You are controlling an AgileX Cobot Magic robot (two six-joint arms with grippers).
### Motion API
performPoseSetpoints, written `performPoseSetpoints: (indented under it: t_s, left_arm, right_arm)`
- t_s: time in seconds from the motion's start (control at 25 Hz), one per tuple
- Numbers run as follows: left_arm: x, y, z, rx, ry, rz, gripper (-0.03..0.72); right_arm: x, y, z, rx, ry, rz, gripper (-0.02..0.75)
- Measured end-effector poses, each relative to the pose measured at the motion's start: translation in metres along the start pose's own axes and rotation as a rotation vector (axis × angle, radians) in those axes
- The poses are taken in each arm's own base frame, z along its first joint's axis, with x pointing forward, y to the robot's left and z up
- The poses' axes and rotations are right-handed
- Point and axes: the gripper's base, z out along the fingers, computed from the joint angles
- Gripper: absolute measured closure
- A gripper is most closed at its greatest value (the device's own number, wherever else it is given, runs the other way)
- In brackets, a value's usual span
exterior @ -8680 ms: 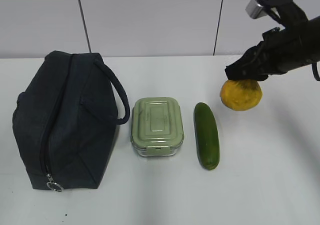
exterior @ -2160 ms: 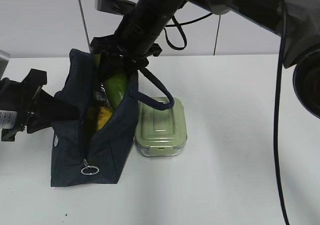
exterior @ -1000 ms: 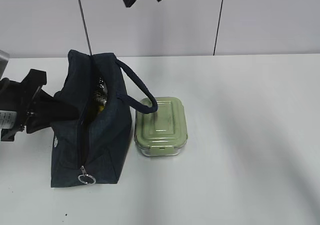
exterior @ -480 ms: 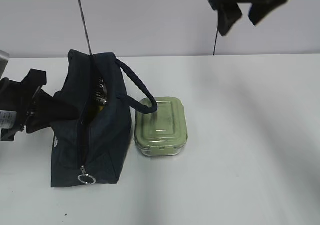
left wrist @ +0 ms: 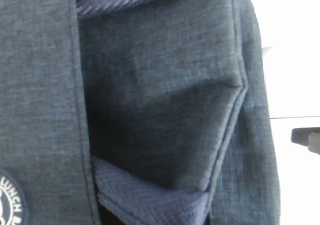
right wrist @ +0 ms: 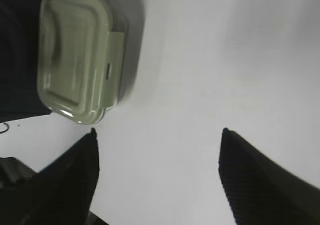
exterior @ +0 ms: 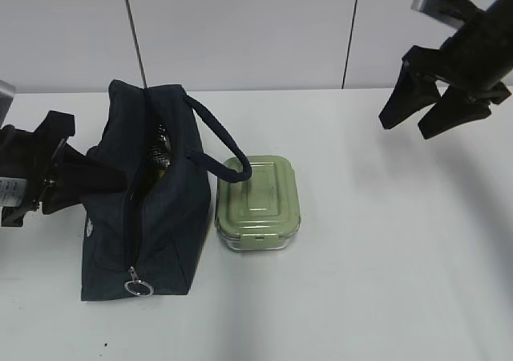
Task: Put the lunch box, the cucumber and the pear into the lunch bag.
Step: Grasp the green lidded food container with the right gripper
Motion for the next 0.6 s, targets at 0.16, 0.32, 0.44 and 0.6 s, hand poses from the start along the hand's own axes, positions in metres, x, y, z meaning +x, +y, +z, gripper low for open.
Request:
performPoseSetpoints:
  t_s: [0.16, 0.32, 0.44, 0.6]
  left_arm:
    - [0.000, 0.000, 0.000, 0.001, 0.001, 0.000, 0.707]
    - [0.000, 0.000, 0.000, 0.001, 0.001, 0.000, 0.707]
    - [0.000, 0.000, 0.000, 0.001, 0.001, 0.000, 0.707]
    - [0.000, 0.000, 0.000, 0.002, 0.001, 0.000, 0.707]
  right_arm:
    - [0.015, -0.019, 0.024, -0.204, -0.018, 0.002, 0.163]
    - [0.029, -0.025, 0.059, -0.389, -0.061, -0.010, 0.163]
    - [0.035, -0.028, 0.075, -0.463, -0.106, 0.004, 0.163]
    - [0.036, -0.032, 0.089, -0.484, -0.119, 0.001, 0.163]
